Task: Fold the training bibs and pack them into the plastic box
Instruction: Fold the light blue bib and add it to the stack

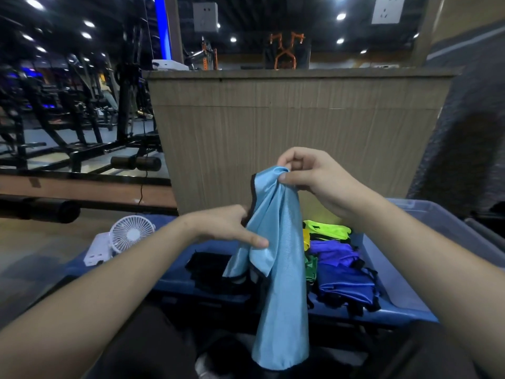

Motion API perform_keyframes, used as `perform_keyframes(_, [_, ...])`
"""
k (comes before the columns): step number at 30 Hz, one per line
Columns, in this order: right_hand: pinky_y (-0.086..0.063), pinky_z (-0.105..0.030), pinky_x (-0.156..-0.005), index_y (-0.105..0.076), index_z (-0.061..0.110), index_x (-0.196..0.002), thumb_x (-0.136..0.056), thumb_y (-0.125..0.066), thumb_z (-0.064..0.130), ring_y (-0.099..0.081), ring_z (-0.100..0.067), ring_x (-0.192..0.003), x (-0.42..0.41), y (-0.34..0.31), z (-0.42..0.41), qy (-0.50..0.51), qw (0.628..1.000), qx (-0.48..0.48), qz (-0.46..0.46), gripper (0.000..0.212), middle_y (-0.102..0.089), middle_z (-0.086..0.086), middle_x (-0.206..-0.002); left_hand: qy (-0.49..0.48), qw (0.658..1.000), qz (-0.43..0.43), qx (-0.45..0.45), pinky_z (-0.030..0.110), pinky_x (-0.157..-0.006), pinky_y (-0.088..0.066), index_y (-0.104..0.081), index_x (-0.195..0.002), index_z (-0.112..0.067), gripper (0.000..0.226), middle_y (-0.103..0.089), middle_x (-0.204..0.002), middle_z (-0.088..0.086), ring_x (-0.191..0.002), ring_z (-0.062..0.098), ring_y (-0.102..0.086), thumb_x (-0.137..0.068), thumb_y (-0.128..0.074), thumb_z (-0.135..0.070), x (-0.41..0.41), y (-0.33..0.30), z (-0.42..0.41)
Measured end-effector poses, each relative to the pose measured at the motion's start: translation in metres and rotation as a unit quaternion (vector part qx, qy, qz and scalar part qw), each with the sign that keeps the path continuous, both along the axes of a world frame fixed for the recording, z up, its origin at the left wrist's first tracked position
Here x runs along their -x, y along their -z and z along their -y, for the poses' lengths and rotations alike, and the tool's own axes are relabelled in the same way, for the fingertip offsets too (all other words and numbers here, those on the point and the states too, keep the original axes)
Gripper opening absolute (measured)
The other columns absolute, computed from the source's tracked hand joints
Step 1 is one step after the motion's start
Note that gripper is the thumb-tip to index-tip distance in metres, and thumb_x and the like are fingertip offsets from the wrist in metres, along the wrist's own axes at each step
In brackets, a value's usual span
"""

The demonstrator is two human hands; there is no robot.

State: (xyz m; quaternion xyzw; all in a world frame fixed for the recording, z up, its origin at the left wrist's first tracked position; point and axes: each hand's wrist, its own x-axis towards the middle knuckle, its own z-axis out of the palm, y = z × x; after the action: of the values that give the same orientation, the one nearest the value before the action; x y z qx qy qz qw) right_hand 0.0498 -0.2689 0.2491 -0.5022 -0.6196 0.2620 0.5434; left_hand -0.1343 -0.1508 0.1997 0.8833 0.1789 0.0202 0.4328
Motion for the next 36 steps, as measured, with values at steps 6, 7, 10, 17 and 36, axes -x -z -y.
perform_keyframes(6, [-0.042,-0.025,-0.064,-0.060,0.012,-0.087,-0.088,-0.059,-0.009,-0.058,-0.013,-0.069,-0.022,0.007,0.011,0.008,0.997,0.007,-0.074,0.021,-0.063,-0.001,-0.075,0.002,0.999,-0.050,0.006,0.038,-0.104,-0.051,-0.064,-0.124,-0.018,0.045,-0.072,-0.121,-0.004,-0.113,0.014,-0.068,-0.085,-0.080,-0.033,0.014,0.014,-0.023])
perform_keyframes(7, [-0.040,-0.026,-0.064,-0.060,0.013,-0.086,-0.089,-0.059,-0.008,-0.057,-0.013,-0.068,-0.025,0.009,0.012,0.013,0.996,0.006,-0.086,0.021,-0.062,-0.001,-0.074,-0.005,0.999,-0.052,0.003,0.040,-0.105,-0.051,-0.064,-0.125,-0.019,0.046,-0.072,-0.121,-0.005,-0.113,0.014,-0.068,-0.085,-0.080,-0.034,0.016,0.018,-0.027])
perform_keyframes(10, [-0.038,-0.027,-0.063,-0.060,0.016,-0.084,-0.089,-0.059,-0.007,-0.055,-0.013,-0.068,-0.030,0.012,0.013,0.025,0.993,0.005,-0.115,0.023,-0.061,0.001,-0.073,-0.036,0.998,-0.042,0.033,0.043,-0.104,-0.051,-0.062,-0.127,-0.019,0.046,-0.072,-0.120,-0.001,-0.113,0.018,-0.068,-0.085,-0.081,-0.027,0.021,0.030,-0.036])
perform_keyframes(17, [-0.037,-0.029,-0.066,-0.061,0.015,-0.091,-0.076,-0.068,0.008,-0.053,-0.019,-0.076,-0.048,0.020,0.016,0.043,0.993,0.037,-0.108,0.018,-0.057,-0.007,-0.080,-0.098,0.992,0.077,0.038,0.034,-0.073,-0.058,-0.060,-0.117,-0.017,0.038,-0.072,-0.109,0.007,-0.091,0.021,-0.069,-0.084,-0.078,-0.020,0.032,0.012,-0.056])
perform_keyframes(36, [-0.046,-0.023,-0.088,-0.055,0.016,-0.127,-0.078,-0.069,0.006,-0.058,-0.013,-0.100,-0.055,0.058,0.019,0.034,0.987,0.155,0.026,0.052,-0.061,-0.010,-0.112,-0.031,0.895,0.136,-0.424,0.034,-0.090,-0.052,-0.073,-0.100,-0.039,0.019,-0.070,-0.099,-0.027,-0.100,-0.006,-0.062,-0.085,-0.076,-0.027,-0.009,-0.093,-0.006])
